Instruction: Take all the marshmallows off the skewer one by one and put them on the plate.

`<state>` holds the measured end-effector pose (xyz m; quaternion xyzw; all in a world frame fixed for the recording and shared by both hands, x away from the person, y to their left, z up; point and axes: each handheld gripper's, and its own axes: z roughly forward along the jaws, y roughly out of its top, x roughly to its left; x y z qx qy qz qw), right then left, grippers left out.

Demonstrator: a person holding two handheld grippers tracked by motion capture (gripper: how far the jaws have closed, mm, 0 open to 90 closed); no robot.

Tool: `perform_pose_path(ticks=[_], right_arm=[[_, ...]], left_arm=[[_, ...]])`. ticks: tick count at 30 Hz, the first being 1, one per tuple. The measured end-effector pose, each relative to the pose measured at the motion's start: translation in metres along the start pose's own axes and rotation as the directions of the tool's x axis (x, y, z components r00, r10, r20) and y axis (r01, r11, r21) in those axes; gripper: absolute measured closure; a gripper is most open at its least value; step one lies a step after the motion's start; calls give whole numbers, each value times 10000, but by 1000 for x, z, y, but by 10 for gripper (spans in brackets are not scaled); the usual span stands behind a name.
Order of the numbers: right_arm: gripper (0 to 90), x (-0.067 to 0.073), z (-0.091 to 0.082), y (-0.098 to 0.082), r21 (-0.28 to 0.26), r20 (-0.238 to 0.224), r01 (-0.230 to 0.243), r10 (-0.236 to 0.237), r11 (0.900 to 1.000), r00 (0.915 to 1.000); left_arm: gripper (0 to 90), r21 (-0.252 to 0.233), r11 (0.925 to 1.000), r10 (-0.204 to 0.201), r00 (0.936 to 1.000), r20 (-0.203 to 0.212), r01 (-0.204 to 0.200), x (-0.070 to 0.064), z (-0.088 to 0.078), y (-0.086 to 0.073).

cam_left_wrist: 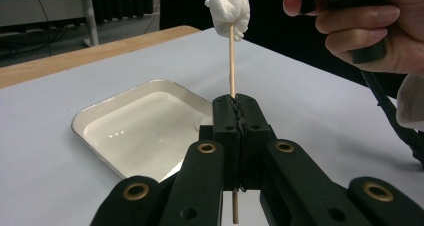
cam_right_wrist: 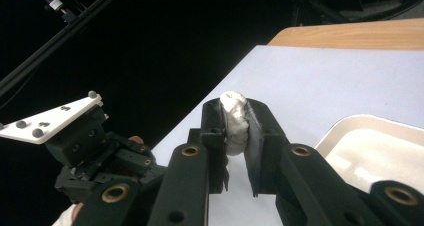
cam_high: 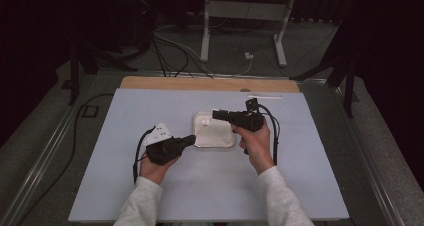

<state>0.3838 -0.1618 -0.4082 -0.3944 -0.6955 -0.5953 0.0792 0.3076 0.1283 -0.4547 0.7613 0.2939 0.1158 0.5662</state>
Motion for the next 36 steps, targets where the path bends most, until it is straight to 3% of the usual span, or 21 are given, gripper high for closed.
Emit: perform_pose_path(ticks=[5, 12, 20, 25, 36], right_arm=[[807, -2, -2, 1, -207, 76, -190, 191, 9996, 9998], [811, -1, -3, 1, -275, 351, -79, 89, 9996, 9993], [820, 0, -2, -1, -418, 961, 231, -190, 9989, 9952], [826, -6, -8, -1, -754, 1337, 128, -26, 9971, 9910], [830, -5, -8, -3, -536, 1823, 621, -514, 9966, 9819]], left_arm=[[900, 14, 10000, 83, 10000, -24, -83, -1, -1, 1], [900, 70, 9999, 102, 9999, -62, -102, 0, -2, 2], [900, 310, 9993, 209, 9994, -259, -200, 0, -1, 2], [900, 432, 9989, 207, 9995, -258, -196, 0, -1, 2], [900, 919, 9944, 574, 9967, -576, -520, -2, 1, 2]])
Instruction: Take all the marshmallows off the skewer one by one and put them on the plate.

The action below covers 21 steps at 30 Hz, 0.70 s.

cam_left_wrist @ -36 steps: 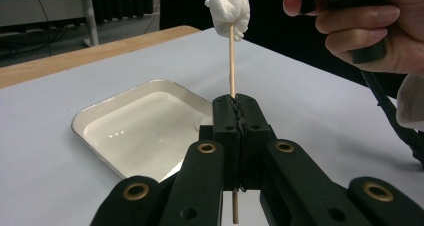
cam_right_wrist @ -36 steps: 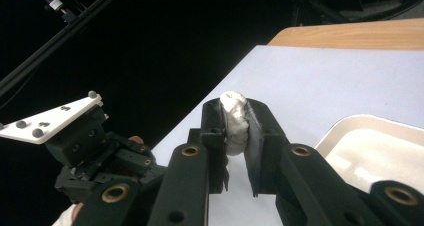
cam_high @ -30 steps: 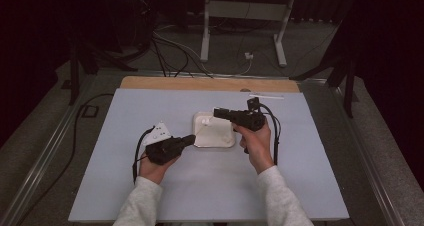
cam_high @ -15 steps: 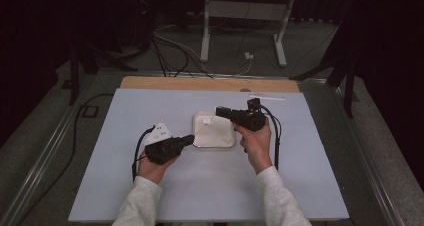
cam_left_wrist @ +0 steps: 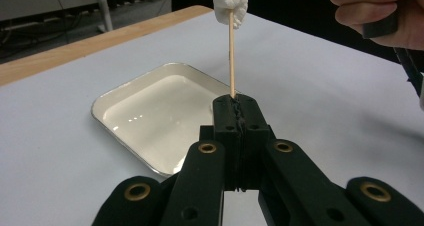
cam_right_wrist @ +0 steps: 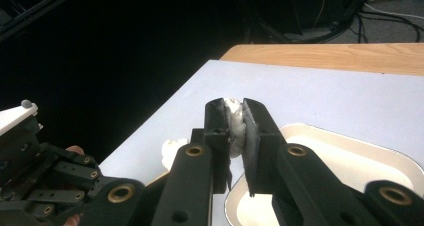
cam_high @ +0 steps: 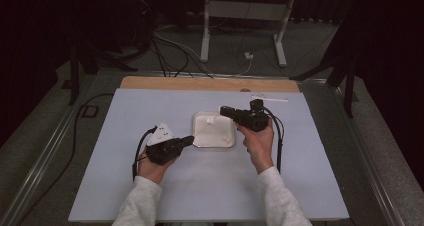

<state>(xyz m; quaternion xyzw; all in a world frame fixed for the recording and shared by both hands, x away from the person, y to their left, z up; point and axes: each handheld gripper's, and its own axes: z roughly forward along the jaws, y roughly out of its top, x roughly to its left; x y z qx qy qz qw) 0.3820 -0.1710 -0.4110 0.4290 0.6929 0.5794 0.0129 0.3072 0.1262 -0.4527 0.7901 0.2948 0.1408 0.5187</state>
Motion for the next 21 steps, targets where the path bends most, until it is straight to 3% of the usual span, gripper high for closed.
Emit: perform_pose_path(ticks=[7, 13, 14, 15, 16, 17, 18, 21], right_arm=[[847, -1, -1, -1, -152, 282, 70, -66, 9999, 9996], [860, 0, -3, -1, -151, 623, 293, -283, 9995, 9977], [862, 0, -6, 0, -373, 1259, 412, -362, 9985, 9914], [862, -5, -12, 2, -669, 1334, 228, -137, 9975, 9910], [859, -14, -18, 4, -878, 947, -200, 284, 9959, 9951], [856, -18, -23, 7, -762, 834, -249, 313, 9968, 9960], [853, -20, -27, 8, -615, 944, -171, 229, 9980, 9953], [841, -21, -29, 7, -331, 860, 44, -16, 9994, 9963]], left_arm=[[900, -7, 10000, -98, 9999, 112, 98, 2, -1, 0], [900, 265, 9996, -3, 10000, -78, 5, 4, -3, -2], [900, 342, 9994, -53, 9997, -242, 61, 7, -5, -4], [900, 149, 9992, -379, 9992, -115, 381, 13, -10, -7], [900, -124, 9974, -709, 9975, -33, 708, 18, -13, -9], [900, -304, 9954, -909, 9957, -177, 903, 22, -16, -9], [900, -429, 9934, -1065, 9943, -62, 1062, 24, -18, -10], [900, -456, 9931, -1092, 9939, -166, 1083, 24, -18, -9]])
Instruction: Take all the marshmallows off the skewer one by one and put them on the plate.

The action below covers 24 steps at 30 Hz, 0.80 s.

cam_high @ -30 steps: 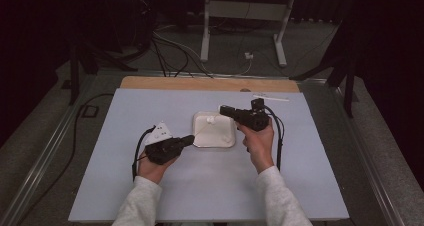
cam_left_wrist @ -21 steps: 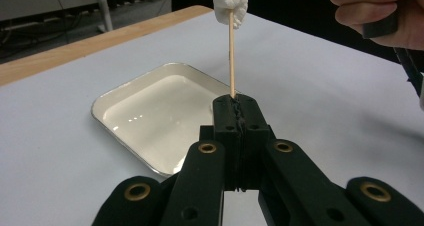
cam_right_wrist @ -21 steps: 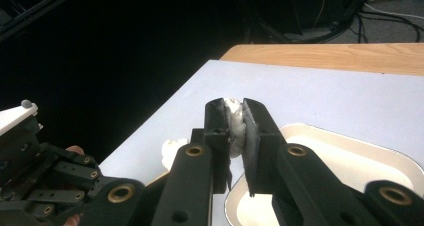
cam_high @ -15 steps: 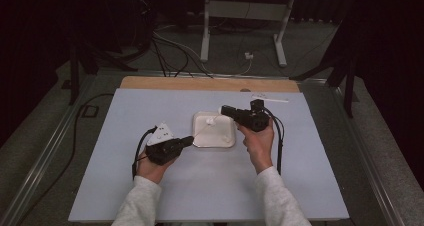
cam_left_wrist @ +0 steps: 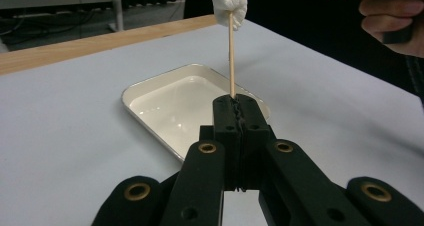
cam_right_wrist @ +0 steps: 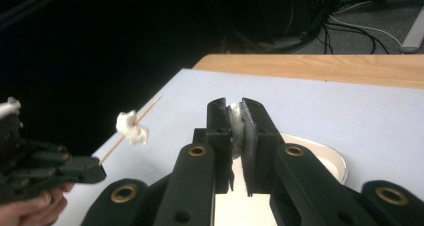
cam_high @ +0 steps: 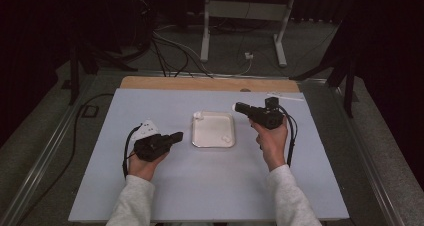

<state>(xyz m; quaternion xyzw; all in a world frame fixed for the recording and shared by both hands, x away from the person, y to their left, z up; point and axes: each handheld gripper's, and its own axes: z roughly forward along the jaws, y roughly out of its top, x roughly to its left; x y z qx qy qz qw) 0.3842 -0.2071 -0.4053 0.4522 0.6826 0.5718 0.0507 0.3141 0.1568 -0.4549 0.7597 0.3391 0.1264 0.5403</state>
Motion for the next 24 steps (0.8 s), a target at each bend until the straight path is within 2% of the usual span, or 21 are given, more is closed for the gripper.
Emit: perform_pose_path(ticks=[3, 6, 13, 16, 20, 24], right_arm=[[827, 1, 7, -5, 257, -207, 75, -69, 9996, 9998], [821, 1, 18, -13, 796, -135, 146, -136, 9967, 9998], [800, -5, 44, -40, 2071, 196, -16, -25, 9783, 9998], [726, -6, 53, -48, 2424, 335, -1, -83, 9702, 9994], [598, -7, 59, -52, 2595, 498, -148, 19, 9656, 9988], [537, -9, 63, -54, 2905, 847, -260, 14, 9565, 9964]], left_arm=[[900, 64, 9999, 97, 9999, -55, -97, -3, 3, 0], [900, 177, 9997, 159, 9999, -23, -159, -4, 5, 1], [900, 307, 9991, 281, 9996, 95, -284, -8, 9, 1], [900, 410, 9987, 305, 9995, 127, -310, -9, 11, 0], [900, 560, 9978, 334, 9994, 131, -341, -10, 14, -1], [900, 636, 9975, 311, 9994, 158, -320, -10, 17, -2]])
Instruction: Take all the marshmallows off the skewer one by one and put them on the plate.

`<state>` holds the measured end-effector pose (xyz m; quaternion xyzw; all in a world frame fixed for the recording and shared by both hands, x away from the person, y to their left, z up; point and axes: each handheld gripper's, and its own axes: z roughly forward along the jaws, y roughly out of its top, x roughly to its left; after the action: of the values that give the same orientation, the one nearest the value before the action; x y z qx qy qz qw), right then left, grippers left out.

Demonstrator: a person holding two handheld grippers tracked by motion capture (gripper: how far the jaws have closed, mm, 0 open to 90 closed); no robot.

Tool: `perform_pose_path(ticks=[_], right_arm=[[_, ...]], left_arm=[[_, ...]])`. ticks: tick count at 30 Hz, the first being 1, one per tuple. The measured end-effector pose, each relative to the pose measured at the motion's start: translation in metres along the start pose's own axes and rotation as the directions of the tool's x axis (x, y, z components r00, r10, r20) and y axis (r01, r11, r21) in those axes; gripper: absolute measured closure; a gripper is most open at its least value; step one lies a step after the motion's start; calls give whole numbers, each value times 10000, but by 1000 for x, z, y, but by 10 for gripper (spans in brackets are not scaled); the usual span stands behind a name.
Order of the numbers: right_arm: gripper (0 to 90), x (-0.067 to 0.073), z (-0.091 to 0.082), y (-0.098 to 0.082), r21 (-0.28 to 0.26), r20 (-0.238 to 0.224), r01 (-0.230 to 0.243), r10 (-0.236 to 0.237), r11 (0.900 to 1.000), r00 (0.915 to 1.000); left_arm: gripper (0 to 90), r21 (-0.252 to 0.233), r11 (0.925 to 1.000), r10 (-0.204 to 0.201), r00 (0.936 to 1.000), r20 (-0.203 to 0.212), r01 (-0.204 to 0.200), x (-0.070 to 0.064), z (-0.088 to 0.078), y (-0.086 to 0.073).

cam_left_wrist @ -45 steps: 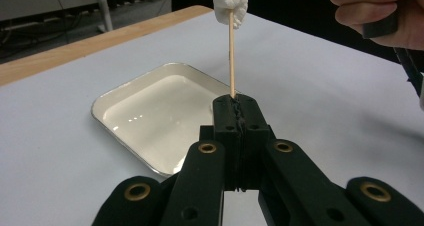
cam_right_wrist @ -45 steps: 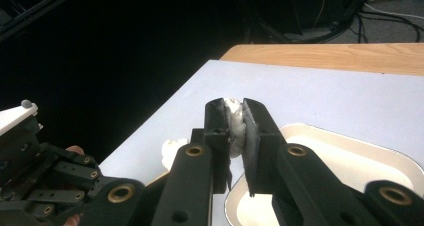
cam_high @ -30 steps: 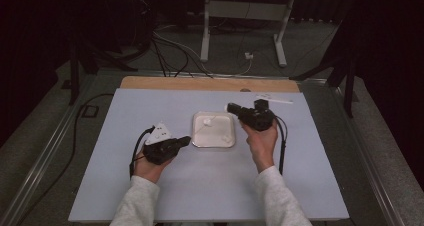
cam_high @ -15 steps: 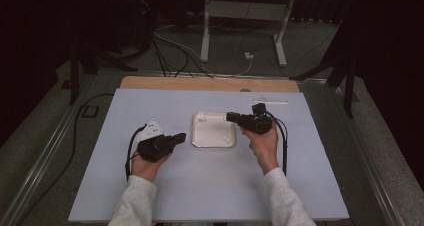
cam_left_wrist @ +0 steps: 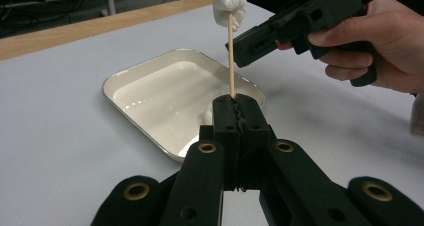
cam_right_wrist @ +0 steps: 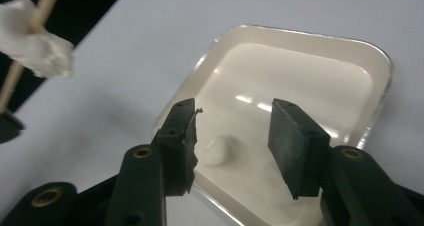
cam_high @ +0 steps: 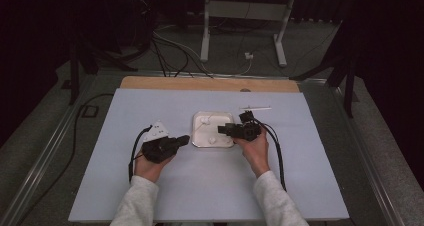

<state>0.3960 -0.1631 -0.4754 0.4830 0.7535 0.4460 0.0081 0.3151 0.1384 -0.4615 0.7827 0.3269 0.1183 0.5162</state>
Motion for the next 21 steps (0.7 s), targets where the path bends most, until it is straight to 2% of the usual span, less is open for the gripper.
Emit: perform_pose_path(ticks=[2, 5, 8, 13, 21], right_arm=[[506, -1, 2, -1, 100, 189, -5, 3, 9999, 9998], [466, -2, 1, -1, -1, -35, -175, 175, 9998, 9998], [421, 0, -3, 1, -189, -648, -269, 257, 9995, 9976], [396, 9, -11, 5, -587, -1626, -276, 177, 9979, 9865], [400, 23, -15, 10, -865, -2532, -137, -87, 9962, 9674]], left_arm=[[900, 60, 10000, 2, 10000, -18, -2, 0, 1, -1], [900, 60, 10000, -18, 10000, -13, 18, 1, 1, -1], [900, 46, 10000, -23, 10000, -6, 23, 0, 2, -1], [900, 57, 10000, -15, 10000, 21, 15, -1, 3, -1], [900, 19, 10000, 2, 9999, 121, -2, -3, 5, -1]])
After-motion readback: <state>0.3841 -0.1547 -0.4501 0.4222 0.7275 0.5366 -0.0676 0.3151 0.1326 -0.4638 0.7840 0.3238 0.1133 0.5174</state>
